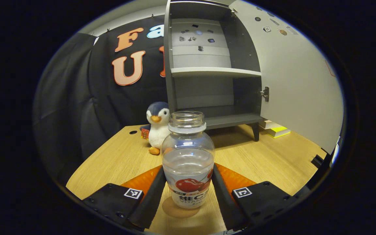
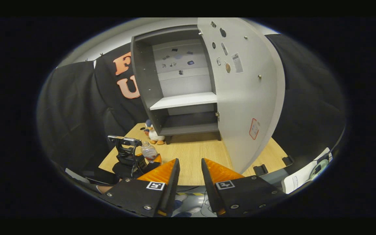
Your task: Open the cabinet door with the right hand, grasp the bottle in the cabinet with the left hand and place it on the coaster, then close the cabinet door with the right hand.
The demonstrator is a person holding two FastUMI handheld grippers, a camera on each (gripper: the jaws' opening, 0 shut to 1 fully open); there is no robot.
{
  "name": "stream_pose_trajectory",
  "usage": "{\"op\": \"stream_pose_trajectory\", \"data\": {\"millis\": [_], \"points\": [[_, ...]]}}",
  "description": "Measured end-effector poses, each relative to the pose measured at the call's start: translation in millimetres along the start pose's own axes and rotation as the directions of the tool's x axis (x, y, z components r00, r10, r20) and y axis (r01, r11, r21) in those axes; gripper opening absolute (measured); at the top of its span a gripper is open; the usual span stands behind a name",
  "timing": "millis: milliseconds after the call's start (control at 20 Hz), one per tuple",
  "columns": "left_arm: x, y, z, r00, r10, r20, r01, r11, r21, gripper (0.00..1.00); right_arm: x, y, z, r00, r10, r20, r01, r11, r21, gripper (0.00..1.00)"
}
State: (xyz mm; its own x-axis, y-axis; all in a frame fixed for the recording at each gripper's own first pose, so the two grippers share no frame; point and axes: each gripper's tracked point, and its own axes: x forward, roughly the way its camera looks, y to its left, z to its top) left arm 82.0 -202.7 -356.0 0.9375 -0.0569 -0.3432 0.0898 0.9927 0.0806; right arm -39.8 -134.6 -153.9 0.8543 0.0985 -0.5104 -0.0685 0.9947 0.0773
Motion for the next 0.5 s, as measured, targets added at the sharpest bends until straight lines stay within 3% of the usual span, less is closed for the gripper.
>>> {"op": "stream_pose_trajectory", "data": {"millis": [500], "points": [[0.8, 14.2, -29.4, 0.999, 0.028, -0.045, -0.029, 0.999, -0.018, 0.86, 14.9, 5.6, -13.4, 0.998, 0.024, -0.062, -0.025, 0.999, -0.023, 0.42]]}}
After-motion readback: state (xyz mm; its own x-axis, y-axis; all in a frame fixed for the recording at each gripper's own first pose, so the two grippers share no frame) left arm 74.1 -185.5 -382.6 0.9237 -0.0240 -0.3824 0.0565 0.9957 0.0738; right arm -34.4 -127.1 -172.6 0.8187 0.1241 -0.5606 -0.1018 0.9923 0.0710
